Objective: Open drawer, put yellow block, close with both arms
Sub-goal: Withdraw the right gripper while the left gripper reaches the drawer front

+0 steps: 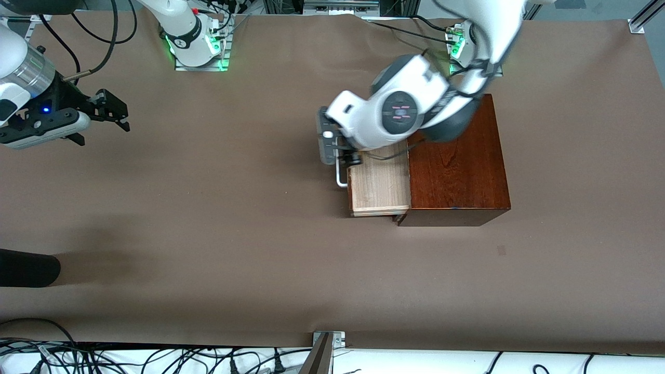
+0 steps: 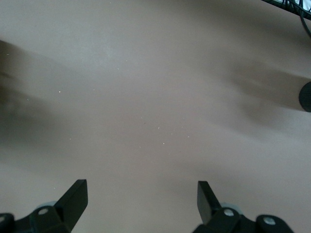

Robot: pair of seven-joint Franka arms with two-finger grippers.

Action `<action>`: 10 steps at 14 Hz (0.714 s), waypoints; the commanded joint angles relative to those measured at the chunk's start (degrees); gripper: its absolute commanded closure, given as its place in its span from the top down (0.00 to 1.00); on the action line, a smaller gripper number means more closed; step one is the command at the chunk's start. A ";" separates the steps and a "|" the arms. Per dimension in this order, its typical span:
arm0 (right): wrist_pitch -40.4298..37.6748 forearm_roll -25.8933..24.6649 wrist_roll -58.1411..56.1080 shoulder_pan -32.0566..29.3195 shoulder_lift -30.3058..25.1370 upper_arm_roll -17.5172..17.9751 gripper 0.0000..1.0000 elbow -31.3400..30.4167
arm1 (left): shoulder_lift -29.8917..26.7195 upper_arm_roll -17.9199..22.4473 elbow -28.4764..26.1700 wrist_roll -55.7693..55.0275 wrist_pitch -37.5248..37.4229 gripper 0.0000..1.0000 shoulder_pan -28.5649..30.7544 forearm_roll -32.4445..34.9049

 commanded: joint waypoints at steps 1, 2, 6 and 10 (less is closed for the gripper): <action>0.60 -0.33 0.56 -0.50 -0.72 0.81 1.00 -0.11 | 4.79 0.57 3.18 1.97 4.14 1.00 -4.73 9.17; 0.86 -0.68 0.56 -0.50 -0.37 0.81 1.00 0.41 | 6.02 0.57 3.18 1.89 4.94 1.00 -5.88 13.13; 1.57 -0.95 0.56 -0.59 0.33 0.81 1.00 0.95 | 7.35 0.92 2.49 1.80 4.08 1.00 -6.77 16.42; 0.43 -3.14 0.12 -0.76 1.65 0.72 1.00 3.14 | 7.09 1.79 2.22 1.62 -5.75 1.00 -6.24 22.55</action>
